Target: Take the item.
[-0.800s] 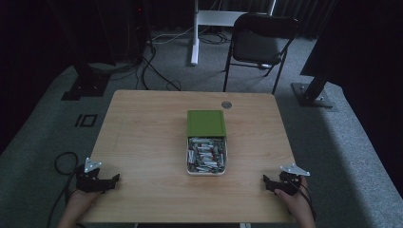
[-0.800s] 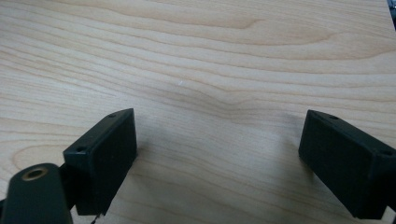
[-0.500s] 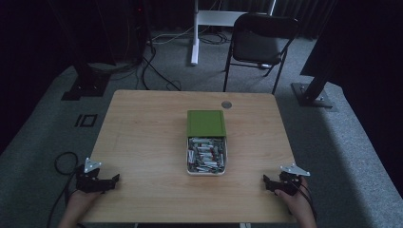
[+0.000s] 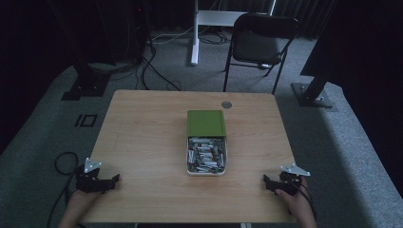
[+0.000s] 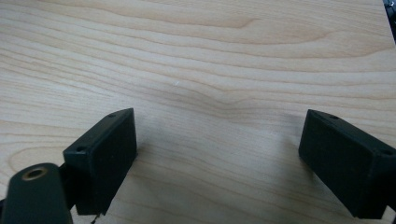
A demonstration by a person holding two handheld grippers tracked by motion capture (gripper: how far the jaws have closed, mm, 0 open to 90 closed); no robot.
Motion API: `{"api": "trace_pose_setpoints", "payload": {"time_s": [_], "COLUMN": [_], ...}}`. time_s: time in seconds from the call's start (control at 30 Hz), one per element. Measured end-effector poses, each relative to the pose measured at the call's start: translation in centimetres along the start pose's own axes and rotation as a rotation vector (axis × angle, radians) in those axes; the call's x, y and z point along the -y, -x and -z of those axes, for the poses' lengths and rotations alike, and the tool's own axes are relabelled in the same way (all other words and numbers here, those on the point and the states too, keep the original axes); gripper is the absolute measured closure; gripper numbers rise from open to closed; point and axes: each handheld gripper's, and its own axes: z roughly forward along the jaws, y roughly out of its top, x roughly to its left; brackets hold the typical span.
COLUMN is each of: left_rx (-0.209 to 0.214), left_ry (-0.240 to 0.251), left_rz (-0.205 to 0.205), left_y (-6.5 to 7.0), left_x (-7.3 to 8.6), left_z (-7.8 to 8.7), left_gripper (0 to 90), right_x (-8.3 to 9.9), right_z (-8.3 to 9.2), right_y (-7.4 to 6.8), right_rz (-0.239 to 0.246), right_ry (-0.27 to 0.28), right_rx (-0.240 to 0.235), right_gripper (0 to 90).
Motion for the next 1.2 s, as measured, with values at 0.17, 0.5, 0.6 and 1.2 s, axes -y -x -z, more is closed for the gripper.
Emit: {"api": "trace_pose_setpoints", "payload": {"time_s": [0.17, 0.5, 0.6, 1.2], "left_rx": [0.0, 0.0, 0.0, 0.0], "left_ry": [0.0, 0.0, 0.0, 0.0], "left_rz": [0.0, -0.001, -0.001, 0.0], "left_y": [0.0, 0.0, 0.0, 0.0], "left_x": [0.0, 0.0, 0.0, 0.0], "left_z": [0.0, 0.0, 0.0, 0.0], "left_gripper": [1.2, 1.2, 1.2, 1.2], "right_x": [0.0, -0.3, -0.6, -4.0], "right_z": [0.0, 0.1, 0.5, 2.2], "right_y": [0.1, 0.4, 0.6, 0.7], "right_rz": [0.01, 0.037, 0.02, 0.035], "right_ry": [0.002, -0.007, 0.012, 0.088], "right_rx": [-0.009, 0.004, -0.013, -0.059], "right_gripper": [11.2, 11.5, 11.5, 11.5]}}
